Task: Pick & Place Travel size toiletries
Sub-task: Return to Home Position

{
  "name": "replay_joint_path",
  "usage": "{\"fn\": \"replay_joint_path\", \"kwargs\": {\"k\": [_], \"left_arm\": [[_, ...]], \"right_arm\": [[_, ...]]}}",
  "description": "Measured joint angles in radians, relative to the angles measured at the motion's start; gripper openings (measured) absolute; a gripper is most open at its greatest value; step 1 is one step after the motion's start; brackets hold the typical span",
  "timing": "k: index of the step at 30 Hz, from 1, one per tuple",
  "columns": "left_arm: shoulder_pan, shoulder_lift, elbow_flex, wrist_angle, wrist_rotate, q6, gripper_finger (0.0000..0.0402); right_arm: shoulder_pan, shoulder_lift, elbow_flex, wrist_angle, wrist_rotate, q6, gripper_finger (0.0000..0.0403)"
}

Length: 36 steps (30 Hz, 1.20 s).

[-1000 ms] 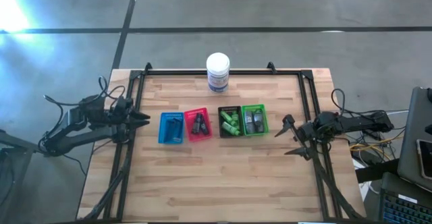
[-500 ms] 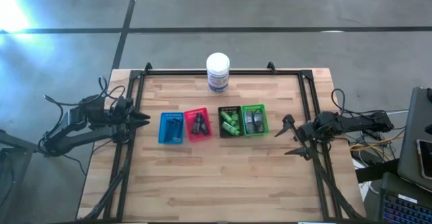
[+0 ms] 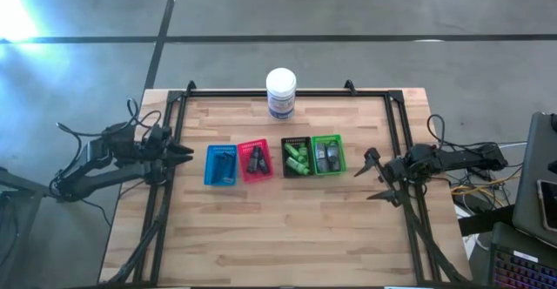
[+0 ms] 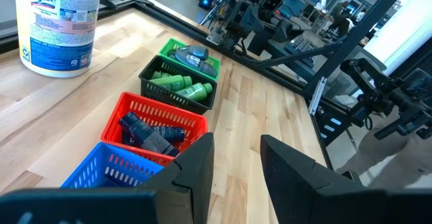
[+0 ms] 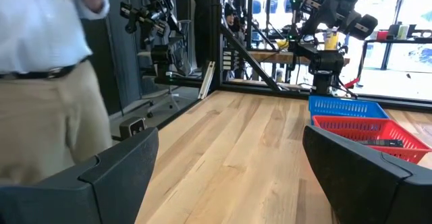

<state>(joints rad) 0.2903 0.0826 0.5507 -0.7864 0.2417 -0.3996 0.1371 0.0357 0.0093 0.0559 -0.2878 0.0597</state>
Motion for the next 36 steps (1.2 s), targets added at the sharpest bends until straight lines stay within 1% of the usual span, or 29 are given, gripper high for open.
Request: {"fn": "replay_joint_path", "kwargs": {"k": [15, 19, 23, 27, 30, 32, 36], "left_arm": [[-0.012, -0.006, -0.006, 0.004, -0.002, 0.0, 0.0126], [-0.056, -0.037, -0.046, -0.001, -0.007, 0.001, 0.0126], [-0.078, -0.059, -0.103, -0.022, -0.065, 0.006, 0.0126], [-0.127, -0.079, -0.178, -0.014, -0.065, 0.007, 0.0126], [-0.178, -0.079, -0.244, 0.075, -0.065, 0.031, 0.0126], [-0.202, -0.08, -0.306, 0.184, -0.062, 0.071, 0.0126], [-0.211, -0.08, -0.418, 0.41, -0.06, 0.156, 0.0126]], "right_arm": [[0.0, 0.0, 0.0, 0.0, 0.0, 0.0, 0.0364], [0.0, 0.0, 0.0, 0.0, 0.0, 0.0, 0.0364], [0.0, 0.0, 0.0, 0.0, 0.0, 0.0, 0.0364], [0.0, 0.0, 0.0, 0.0, 0.0, 0.0, 0.0364], [0.0, 0.0, 0.0, 0.0, 0.0, 0.0, 0.0364], [0.0, 0.0, 0.0, 0.0, 0.0, 0.0, 0.0364], [0.0, 0.0, 0.0, 0.0, 0.0, 0.0, 0.0364]]}}
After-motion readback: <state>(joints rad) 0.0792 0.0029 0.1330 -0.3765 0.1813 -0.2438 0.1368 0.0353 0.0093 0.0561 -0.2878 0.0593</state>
